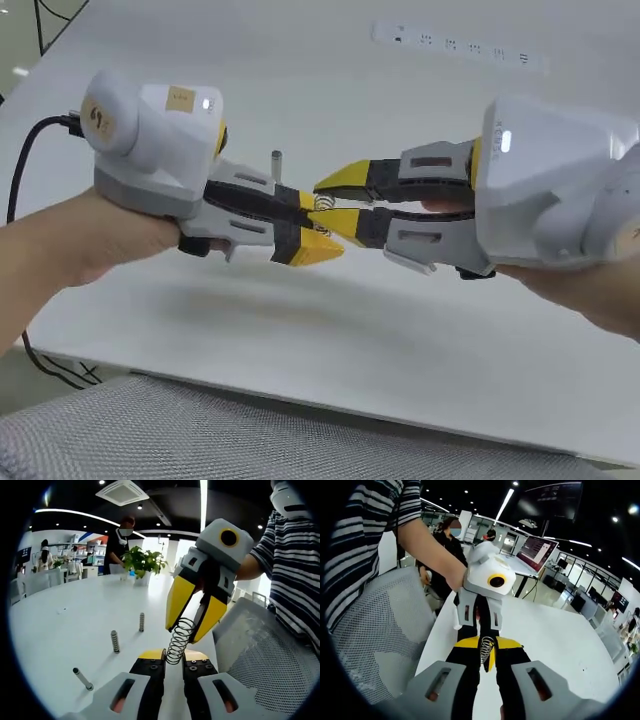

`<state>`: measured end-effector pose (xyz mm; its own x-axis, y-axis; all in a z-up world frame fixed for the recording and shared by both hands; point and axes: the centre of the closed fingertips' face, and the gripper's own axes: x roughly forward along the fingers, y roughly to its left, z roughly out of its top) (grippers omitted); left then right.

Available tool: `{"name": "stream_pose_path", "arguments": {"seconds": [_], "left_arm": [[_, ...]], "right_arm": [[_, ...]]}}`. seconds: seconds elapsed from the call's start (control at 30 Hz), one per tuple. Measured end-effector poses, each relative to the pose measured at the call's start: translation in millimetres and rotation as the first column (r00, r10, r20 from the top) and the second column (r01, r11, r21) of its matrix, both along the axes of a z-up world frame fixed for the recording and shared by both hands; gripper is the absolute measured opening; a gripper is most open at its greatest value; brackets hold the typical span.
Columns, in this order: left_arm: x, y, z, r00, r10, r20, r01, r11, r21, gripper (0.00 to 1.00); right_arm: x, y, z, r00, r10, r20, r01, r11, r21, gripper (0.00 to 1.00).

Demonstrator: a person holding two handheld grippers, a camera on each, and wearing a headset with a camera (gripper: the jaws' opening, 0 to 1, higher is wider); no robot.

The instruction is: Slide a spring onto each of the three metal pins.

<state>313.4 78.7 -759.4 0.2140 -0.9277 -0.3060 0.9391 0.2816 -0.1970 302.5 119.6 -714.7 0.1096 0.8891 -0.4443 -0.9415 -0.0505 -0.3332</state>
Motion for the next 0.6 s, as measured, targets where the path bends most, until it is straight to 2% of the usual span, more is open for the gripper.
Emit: {"name": "stream_pose_path", "arguments": {"seconds": [0.37, 0.47, 0.6], "left_arm": [[0.1, 0.1, -5.9, 1.000, 0.006, -0.018, -0.006, 1.000, 0.022, 0.13], [0.7, 0.0, -5.8, 1.000, 0.008, -0.015, -0.007, 1.000, 0.025, 0.12], [0.6, 1.6, -7.8, 0.999, 0.017, -0.029, -0.016, 0.999, 0.036, 0.14]], "right_arm": [[2.5, 1.5, 3.5, 1.000, -0.006, -0.001, 0.006, 1.000, 0.008, 0.11], [1.7, 1.7, 5.3, 1.000, -0.001, 0.009, 0.001, 1.000, 0.007, 0.11], [1.6, 2.4, 8.9, 1.000, 0.002, 0.025, -0.002, 1.000, 0.010, 0.11]]}}
